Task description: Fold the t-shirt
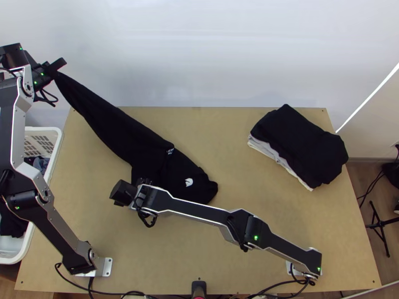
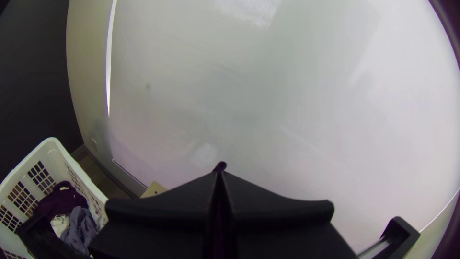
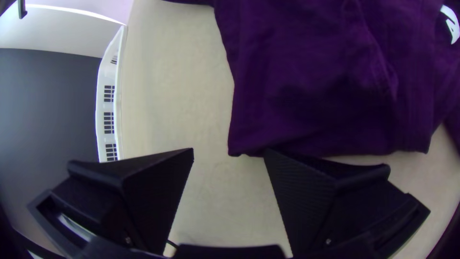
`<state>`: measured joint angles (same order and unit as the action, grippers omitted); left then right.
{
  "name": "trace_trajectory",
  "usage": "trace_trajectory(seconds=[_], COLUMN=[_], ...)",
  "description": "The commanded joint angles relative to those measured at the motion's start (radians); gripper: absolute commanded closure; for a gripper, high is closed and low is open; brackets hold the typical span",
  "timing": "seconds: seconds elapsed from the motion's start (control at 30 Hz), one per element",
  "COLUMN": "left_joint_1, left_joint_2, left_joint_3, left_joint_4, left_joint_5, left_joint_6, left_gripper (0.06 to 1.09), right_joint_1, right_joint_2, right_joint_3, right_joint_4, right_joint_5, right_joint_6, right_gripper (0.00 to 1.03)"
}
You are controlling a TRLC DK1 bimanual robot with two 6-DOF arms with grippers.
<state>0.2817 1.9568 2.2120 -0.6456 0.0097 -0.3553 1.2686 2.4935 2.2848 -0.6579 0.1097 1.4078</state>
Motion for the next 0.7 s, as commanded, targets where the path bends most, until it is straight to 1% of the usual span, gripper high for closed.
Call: trace_trajectory(seconds=[0.0, 0.03, 0.07, 0.17, 0.2, 0.3, 0.33, 0.37, 0.4, 0.53, 0.6, 0.63, 0.67], left_joint_1=[0.004, 0.005, 0.007, 0.007, 0.007, 0.005, 0.004, 0.004, 0.005, 0.005, 0.007, 0.007, 0.008], left_joint_2=[0.001, 0.001, 0.001, 0.002, 0.002, 0.004, 0.004, 0.004, 0.004, 0.005, 0.005, 0.005, 0.005], left_joint_3=[-0.002, -0.002, -0.002, -0.002, -0.002, -0.002, -0.002, -0.002, -0.002, -0.002, -0.002, 0.000, 0.000], left_joint_4=[-0.003, -0.003, -0.003, -0.003, -0.003, 0.001, 0.001, 0.001, 0.003, 0.001, 0.003, 0.004, 0.004], left_joint_5=[-0.001, -0.001, -0.001, -0.001, -0.001, -0.001, -0.001, -0.001, -0.001, -0.001, -0.001, -0.001, -0.001], left_joint_6=[-0.001, 0.001, 0.001, 0.001, 0.001, -0.001, -0.001, -0.002, -0.002, -0.002, -0.002, -0.002, -0.002], left_gripper=[1.05, 1.05, 1.05, 1.05, 1.05, 1.05, 1.05, 1.05, 1.05, 1.05, 1.05, 1.05, 1.05], right_joint_1=[-0.015, -0.015, -0.015, -0.014, -0.014, -0.014, -0.014, -0.014, -0.014, -0.017, -0.021, -0.029, -0.038], right_joint_2=[0.038, 0.039, 0.041, 0.039, 0.041, 0.045, 0.045, 0.045, 0.044, 0.025, 0.010, -0.002, -0.012], right_joint_3=[0.013, 0.015, 0.015, 0.018, 0.018, 0.016, 0.016, 0.015, 0.015, 0.010, 0.008, 0.005, 0.004], right_joint_4=[0.020, 0.027, 0.032, 0.034, 0.038, 0.041, 0.041, 0.041, 0.041, 0.044, 0.044, 0.043, 0.040], right_joint_5=[0.027, 0.039, 0.056, 0.142, 0.157, 0.162, 0.165, 0.179, 0.179, 0.177, 0.173, 0.156, 0.120], right_joint_6=[-0.009, -0.015, -0.024, -0.066, -0.078, -0.090, -0.096, -0.104, -0.113, -0.138, -0.167, -0.184, -0.208], right_gripper=[0.33, 0.34, 0.38, 0.73, 0.80, 0.81, 0.86, 0.98, 1.00, 1.00, 1.00, 1.00, 1.00])
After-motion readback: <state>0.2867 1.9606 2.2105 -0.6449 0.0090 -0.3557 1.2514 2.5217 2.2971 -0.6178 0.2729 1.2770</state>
